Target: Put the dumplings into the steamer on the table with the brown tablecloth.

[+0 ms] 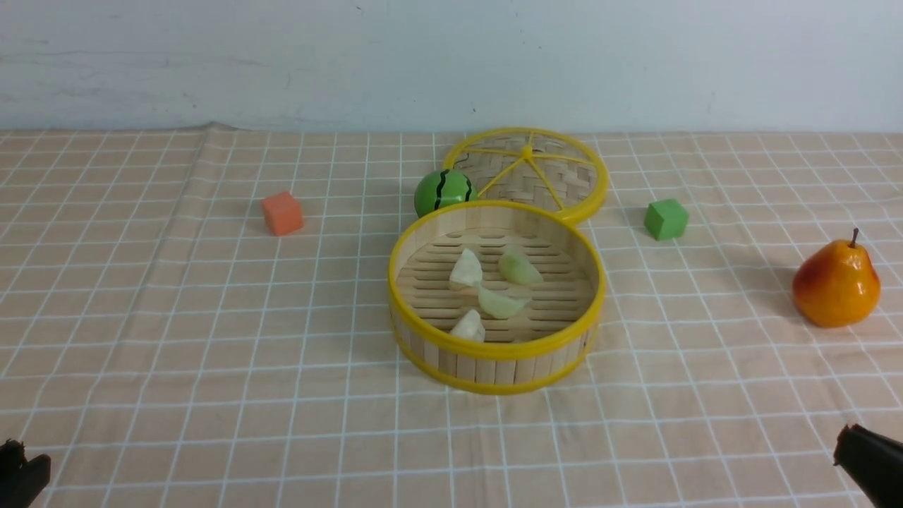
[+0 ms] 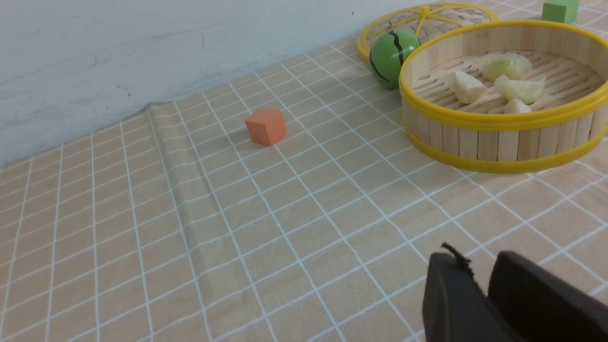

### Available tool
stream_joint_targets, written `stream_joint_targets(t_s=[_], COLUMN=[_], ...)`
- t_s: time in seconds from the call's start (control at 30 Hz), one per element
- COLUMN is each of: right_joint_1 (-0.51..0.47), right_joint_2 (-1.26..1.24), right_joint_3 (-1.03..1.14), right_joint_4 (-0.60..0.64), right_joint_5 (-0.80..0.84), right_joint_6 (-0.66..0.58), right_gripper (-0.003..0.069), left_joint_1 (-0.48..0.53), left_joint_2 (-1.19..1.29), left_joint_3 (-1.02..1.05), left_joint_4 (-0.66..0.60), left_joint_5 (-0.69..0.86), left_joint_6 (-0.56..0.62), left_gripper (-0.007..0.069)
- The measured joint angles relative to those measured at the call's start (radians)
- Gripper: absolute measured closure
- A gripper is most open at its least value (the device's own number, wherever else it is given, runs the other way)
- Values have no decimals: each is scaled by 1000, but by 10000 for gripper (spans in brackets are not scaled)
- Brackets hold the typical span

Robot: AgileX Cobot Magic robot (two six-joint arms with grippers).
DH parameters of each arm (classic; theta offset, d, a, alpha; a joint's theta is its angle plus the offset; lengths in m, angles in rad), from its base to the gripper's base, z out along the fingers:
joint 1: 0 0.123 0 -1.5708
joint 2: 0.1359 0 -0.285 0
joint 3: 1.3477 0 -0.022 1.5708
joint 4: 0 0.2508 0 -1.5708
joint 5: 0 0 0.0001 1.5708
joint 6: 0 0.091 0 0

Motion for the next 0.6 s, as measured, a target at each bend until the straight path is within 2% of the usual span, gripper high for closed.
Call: stream_joint_targets(t_s=[0.1,0.2,0.47,0.6], right_joint_1=[-6,-53,-162,-183], right_joint_2=[-76,-239,-444,-474], right_joint_3=[41,139,162,162], right_joint_4=[-10,-11,0,-63], right_joint_5=[-10,-16,50,55], right_joint_6=[-53,-130,-142,-142], right_gripper=[651,649,648,647], left_joint_1=[0,0,0,0], left_joint_2=[0,0,1,1], left_joint_3=[0,0,0,0], left_joint_4=[0,0,0,0], left_joint_5=[0,0,0,0], left_joint_6=[0,0,0,0], left_gripper=[502,501,494,490])
